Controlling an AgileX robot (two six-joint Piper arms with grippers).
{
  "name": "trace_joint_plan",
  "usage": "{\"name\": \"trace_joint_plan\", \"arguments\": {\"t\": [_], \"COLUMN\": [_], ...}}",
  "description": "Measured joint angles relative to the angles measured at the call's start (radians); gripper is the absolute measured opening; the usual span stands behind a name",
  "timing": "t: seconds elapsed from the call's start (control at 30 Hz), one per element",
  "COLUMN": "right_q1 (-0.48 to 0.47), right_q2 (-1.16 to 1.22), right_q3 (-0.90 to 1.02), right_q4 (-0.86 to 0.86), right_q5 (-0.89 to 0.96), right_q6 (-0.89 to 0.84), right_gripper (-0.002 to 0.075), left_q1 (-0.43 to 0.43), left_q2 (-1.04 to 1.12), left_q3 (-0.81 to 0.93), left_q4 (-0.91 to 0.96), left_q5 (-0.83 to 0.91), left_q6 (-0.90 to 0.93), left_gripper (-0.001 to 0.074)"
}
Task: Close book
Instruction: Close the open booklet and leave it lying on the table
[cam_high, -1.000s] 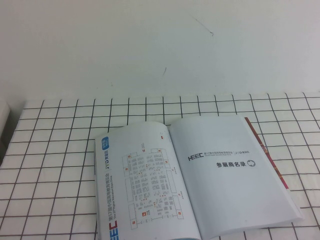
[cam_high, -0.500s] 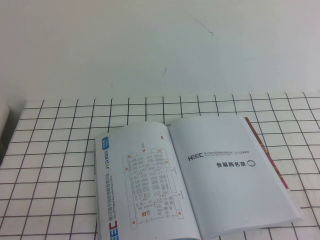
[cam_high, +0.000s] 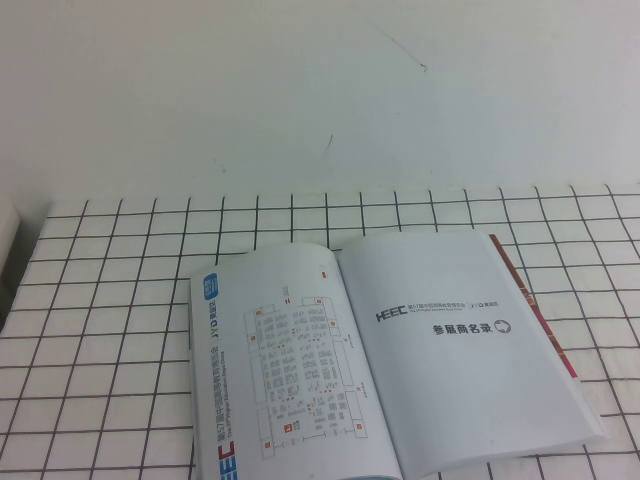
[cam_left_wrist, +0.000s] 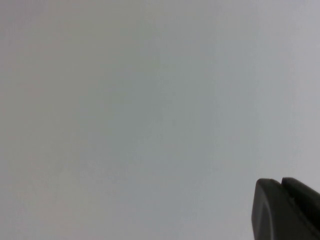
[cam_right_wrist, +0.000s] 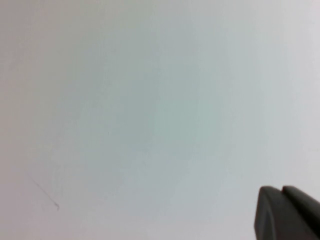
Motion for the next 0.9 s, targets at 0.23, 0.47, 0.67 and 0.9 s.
{"name": "trace_joint_plan", "arguments": {"t": [0.23,0.47,0.67,0.9], "right_q1": [0.0,0.0,0.0,0.0], "right_q2": [0.0,0.0,0.0,0.072], "right_q3": [0.0,0.0,-0.106,-0.343], "right_q4": [0.224,0.257,0.25,0.1], "right_q5": [-0.026,-0.1,0.089,0.446], "right_q6": [0.006,0.008,-0.064,-0.121], "right_gripper": [-0.0003,-0.0003,-0.0003,-0.0003], "left_q1": [0.0,0.0,0.0,0.0], "left_q2": [0.0,0.0,0.0,0.176], "left_q3": [0.0,0.0,-0.095,-0.367], "left_q4": [0.0,0.016,0.082,0.086], "left_q5": [-0.008,0.101,0.423,0.875], "left_q6": [-0.009,0.015,-0.053,-0.063], "left_gripper": [-0.0004,-0.0004,-0.0003,-0.0004]}}
